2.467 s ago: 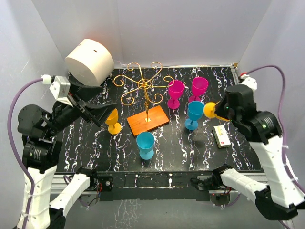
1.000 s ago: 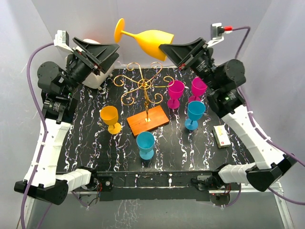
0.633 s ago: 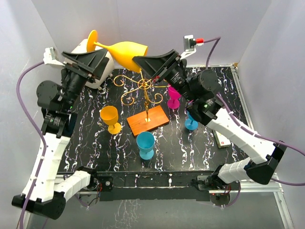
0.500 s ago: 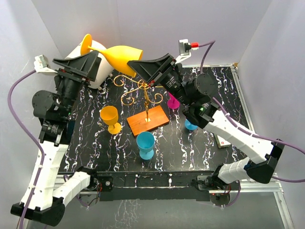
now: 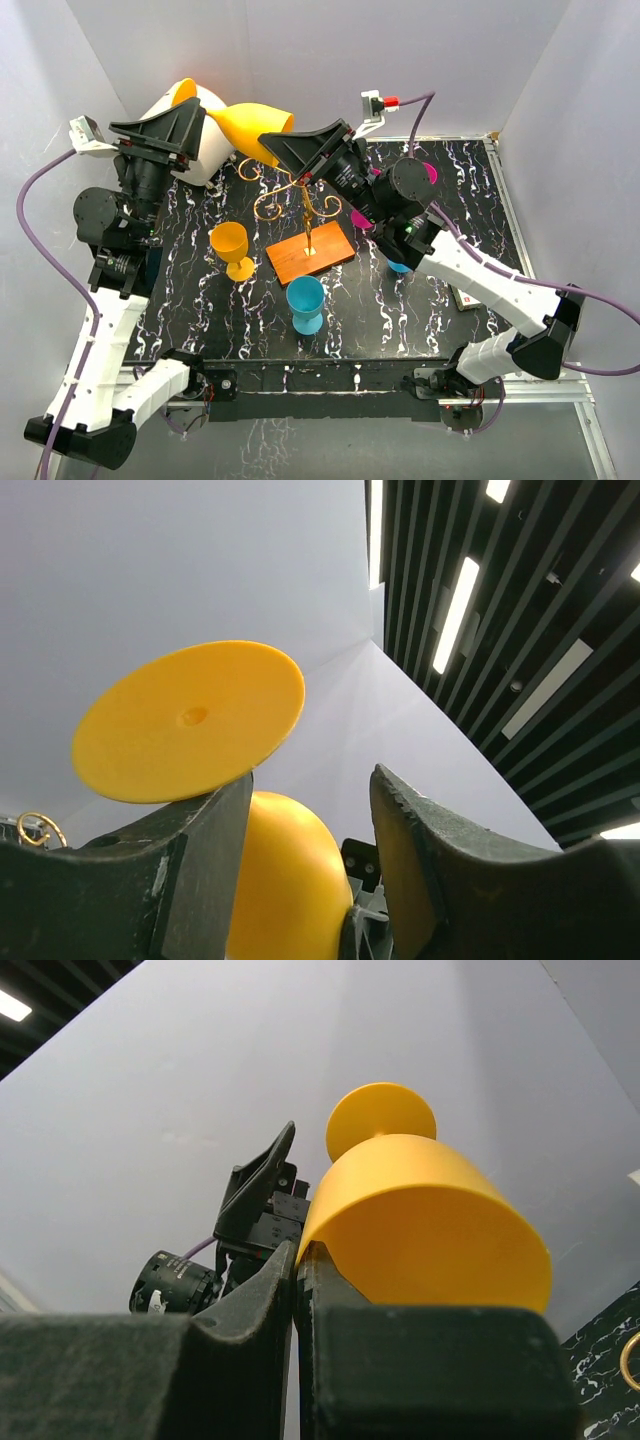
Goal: Place the wine glass upside down on the wine glass rack
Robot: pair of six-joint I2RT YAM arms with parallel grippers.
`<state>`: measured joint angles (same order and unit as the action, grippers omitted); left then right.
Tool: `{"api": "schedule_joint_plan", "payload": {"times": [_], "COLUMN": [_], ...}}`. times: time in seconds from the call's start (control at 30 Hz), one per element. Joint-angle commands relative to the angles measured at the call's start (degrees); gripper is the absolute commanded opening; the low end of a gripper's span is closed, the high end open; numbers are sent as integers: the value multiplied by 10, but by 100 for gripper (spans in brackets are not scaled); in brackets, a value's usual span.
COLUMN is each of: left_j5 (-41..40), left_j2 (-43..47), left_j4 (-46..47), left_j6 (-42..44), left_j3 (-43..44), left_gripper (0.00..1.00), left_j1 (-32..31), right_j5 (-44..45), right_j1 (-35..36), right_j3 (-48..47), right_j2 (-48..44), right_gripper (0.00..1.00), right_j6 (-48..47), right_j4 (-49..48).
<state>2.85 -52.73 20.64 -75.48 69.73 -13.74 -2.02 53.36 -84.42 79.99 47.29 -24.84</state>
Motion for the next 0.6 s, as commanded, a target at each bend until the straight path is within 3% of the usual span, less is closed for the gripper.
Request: {"api": "schedule_joint_plan", "payload": {"times": [0.0,0.2,0.57], "left_j5": [-12,-67,-74], "left_j2": [7,30,29], "left_j4": [21,-92,-106], "left_j6": [-4,-24,-25], "left_j3": [-5,-6,-5], "left_gripper": [49,57,67], "left_j1": [-1,-1,-1], "right_j5": [-19,-5,12], "right_j1": [4,4,13], "right_j3": [1,-4,-11], "right_j2": [-6,0,17], "right_gripper": [0,0,0], "right_j6": [7,4,24], "right_j4": [-53,-57,-41]}}
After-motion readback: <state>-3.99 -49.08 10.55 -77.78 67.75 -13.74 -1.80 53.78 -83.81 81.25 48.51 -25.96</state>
